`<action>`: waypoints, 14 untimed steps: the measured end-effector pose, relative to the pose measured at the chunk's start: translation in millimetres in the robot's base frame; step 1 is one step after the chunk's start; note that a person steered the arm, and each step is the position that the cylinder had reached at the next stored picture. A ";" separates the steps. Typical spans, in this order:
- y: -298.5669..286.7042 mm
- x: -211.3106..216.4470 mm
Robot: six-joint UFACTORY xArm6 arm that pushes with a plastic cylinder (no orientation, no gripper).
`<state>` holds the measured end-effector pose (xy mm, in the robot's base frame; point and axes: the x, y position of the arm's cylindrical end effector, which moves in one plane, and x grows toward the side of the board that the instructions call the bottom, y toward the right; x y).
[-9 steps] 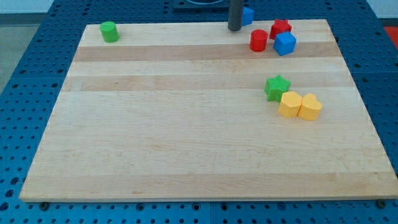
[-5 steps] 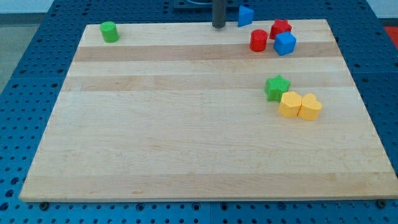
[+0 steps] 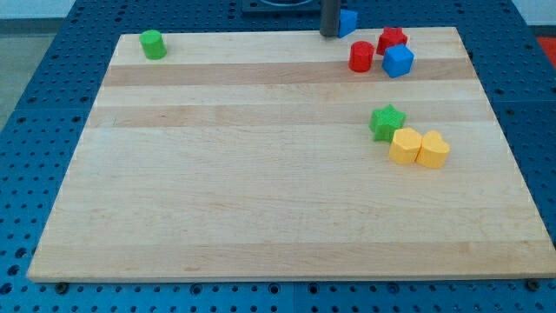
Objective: Move the yellow heart to the green circle
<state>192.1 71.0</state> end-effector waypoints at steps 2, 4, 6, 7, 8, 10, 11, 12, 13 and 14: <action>-0.1 10.6; 5.4 18.0; 21.6 21.0; 32.3 26.1; 43.6 27.7; 52.9 22.4; 53.0 7.1; 52.7 0.7; 52.7 0.2; 52.7 0.2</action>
<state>192.3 123.7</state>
